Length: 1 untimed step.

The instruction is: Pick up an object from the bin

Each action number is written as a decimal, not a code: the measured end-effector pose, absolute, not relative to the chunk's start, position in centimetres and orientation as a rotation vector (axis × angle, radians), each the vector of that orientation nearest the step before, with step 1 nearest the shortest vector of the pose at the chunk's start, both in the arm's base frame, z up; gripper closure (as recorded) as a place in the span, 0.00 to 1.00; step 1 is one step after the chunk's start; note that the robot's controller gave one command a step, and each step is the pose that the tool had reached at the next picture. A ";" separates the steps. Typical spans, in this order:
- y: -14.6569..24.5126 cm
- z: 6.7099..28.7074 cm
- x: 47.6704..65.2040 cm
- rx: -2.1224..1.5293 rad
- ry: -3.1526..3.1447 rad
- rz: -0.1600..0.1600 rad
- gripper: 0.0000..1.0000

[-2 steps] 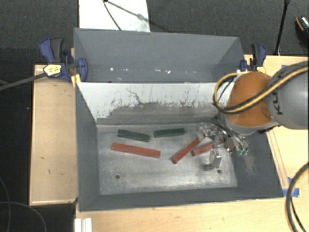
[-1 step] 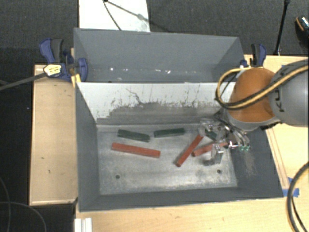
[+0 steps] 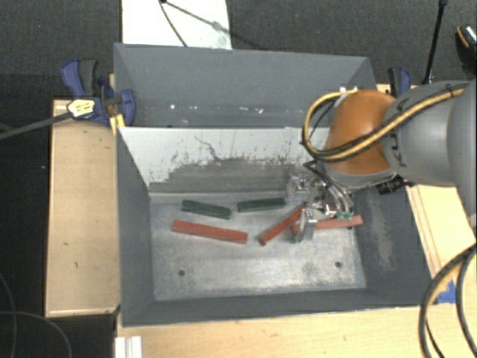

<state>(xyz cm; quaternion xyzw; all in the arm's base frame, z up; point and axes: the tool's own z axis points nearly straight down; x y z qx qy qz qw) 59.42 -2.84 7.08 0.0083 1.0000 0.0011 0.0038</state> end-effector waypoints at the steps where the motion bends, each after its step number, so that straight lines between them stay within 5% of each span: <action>1: -3.1 7.1 59.3 0.027 3.136 0.000 1.00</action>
Offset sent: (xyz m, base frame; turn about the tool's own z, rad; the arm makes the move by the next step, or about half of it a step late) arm 0.0000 0.0000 0.0000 0.0000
